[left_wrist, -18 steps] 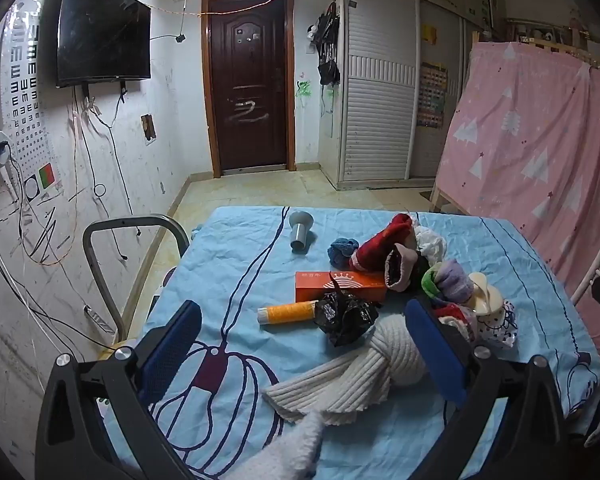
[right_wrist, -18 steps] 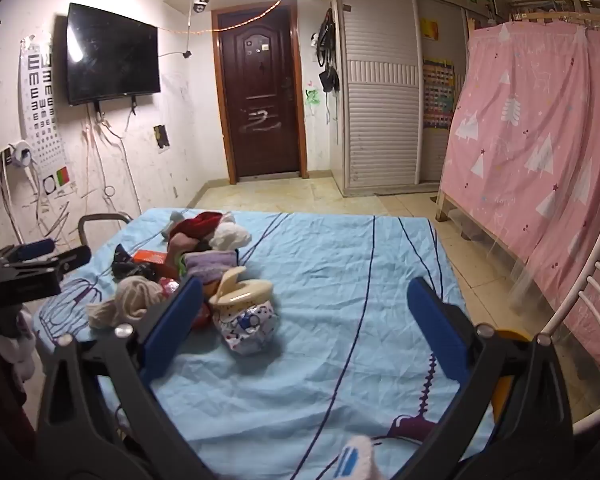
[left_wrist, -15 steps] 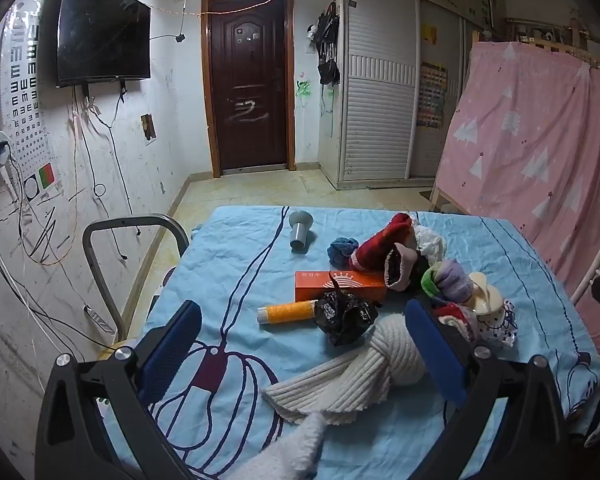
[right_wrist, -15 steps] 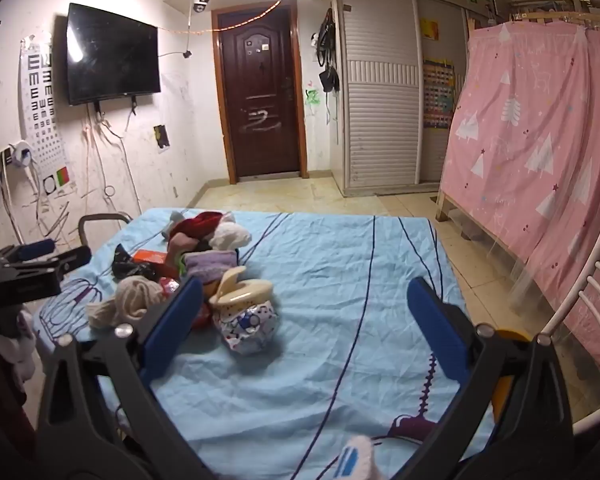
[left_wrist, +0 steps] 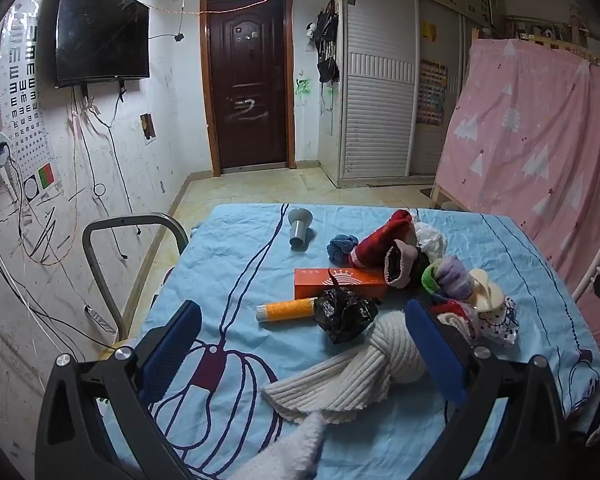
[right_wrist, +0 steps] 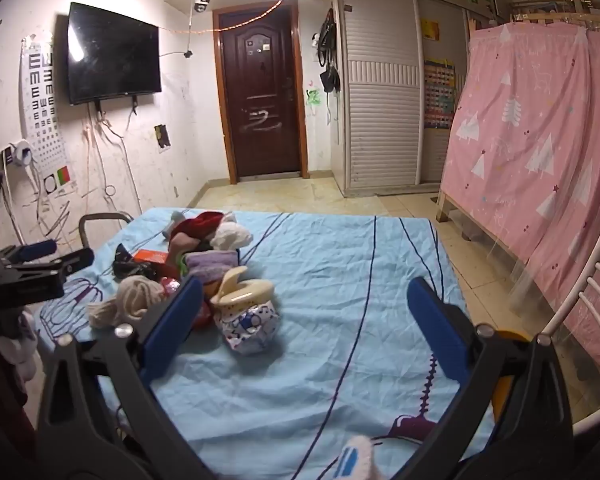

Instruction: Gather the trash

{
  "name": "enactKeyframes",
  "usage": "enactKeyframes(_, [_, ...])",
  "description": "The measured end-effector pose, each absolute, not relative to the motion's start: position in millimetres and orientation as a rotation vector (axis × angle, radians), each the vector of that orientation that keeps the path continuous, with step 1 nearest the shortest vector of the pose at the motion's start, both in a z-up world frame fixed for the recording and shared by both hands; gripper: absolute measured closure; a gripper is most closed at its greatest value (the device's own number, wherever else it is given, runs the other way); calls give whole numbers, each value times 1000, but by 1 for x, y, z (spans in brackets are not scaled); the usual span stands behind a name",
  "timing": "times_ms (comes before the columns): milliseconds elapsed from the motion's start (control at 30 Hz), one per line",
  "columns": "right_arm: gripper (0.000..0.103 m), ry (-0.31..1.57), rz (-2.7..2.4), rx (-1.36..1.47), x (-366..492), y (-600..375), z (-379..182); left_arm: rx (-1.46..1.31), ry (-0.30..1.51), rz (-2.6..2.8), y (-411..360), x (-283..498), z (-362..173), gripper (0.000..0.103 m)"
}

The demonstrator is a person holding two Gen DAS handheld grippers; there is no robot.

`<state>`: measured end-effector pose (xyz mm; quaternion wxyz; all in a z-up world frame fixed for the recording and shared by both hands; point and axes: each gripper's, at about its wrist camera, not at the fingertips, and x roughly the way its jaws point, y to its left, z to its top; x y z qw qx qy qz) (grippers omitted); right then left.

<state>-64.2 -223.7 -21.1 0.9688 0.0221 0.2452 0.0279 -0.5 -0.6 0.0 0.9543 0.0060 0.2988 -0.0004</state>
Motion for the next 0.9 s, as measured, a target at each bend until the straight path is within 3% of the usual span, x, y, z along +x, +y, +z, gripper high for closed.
enactKeyframes(900, [5, 495, 56, 43, -65, -223, -21, 21, 612, 5, -1, 0, -6, 10])
